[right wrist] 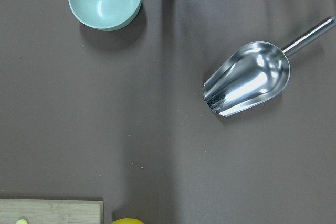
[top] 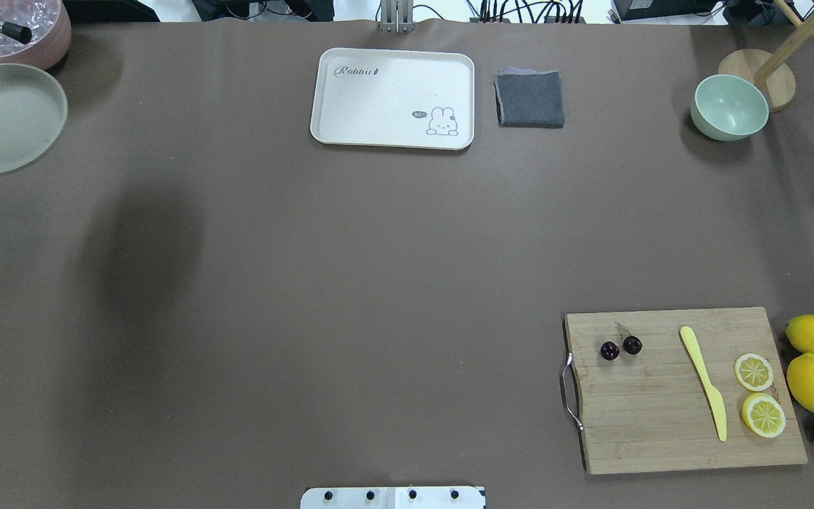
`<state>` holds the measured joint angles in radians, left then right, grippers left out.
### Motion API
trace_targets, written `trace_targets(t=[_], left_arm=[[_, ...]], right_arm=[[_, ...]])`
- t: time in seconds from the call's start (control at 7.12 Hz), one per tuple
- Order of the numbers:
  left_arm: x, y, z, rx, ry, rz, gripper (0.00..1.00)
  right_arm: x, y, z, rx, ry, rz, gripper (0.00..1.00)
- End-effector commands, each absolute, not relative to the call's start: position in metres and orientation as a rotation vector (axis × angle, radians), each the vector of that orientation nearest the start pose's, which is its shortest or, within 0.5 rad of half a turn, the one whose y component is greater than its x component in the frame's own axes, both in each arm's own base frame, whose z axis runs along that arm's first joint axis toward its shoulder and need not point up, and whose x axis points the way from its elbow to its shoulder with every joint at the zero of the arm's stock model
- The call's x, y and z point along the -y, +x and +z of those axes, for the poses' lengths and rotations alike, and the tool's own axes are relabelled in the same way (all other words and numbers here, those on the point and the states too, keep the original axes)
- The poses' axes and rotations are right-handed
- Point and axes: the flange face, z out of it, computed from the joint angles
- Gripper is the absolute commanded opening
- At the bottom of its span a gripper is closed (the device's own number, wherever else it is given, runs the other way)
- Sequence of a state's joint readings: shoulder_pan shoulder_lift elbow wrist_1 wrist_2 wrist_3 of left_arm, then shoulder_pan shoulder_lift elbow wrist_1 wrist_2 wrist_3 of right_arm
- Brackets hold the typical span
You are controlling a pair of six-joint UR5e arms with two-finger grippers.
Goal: Place red cherry on plate
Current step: 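Carry the white round plate with the left gripper to the table center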
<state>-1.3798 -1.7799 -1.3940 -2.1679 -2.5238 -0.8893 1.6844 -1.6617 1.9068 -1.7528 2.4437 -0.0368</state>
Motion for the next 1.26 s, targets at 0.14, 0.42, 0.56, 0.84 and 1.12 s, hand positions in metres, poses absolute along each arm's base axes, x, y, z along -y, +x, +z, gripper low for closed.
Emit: trace_targets(t=[0.14, 0.42, 0.56, 0.84, 1.12], left_arm=[[0.589, 0.242, 0.367, -1.182, -0.029, -0.362, 0.0], [0.526, 0.358, 0.307, -1.199, -0.014, -0.372, 0.0], [0.489, 0.427, 0.292, -1.179, 0.027, -0.363, 0.0], [0.443, 0.496, 0.261, -1.158, 0.037, -0.39, 0.0], [0.409, 0.53, 0.26, -1.149, 0.057, -0.367, 0.0]], right_arm=[[0.447, 0.094, 0.539, 0.868, 0.125, 0.015, 1.0], [0.454, 0.079, 0.532, 0.883, 0.106, 0.027, 1.0], [0.46, 0.065, 0.524, 0.911, 0.111, 0.004, 1.0], [0.486, 0.019, 0.487, 0.934, 0.122, -0.014, 1.0], [0.493, -0.049, 0.433, 0.972, 0.096, 0.019, 1.0]])
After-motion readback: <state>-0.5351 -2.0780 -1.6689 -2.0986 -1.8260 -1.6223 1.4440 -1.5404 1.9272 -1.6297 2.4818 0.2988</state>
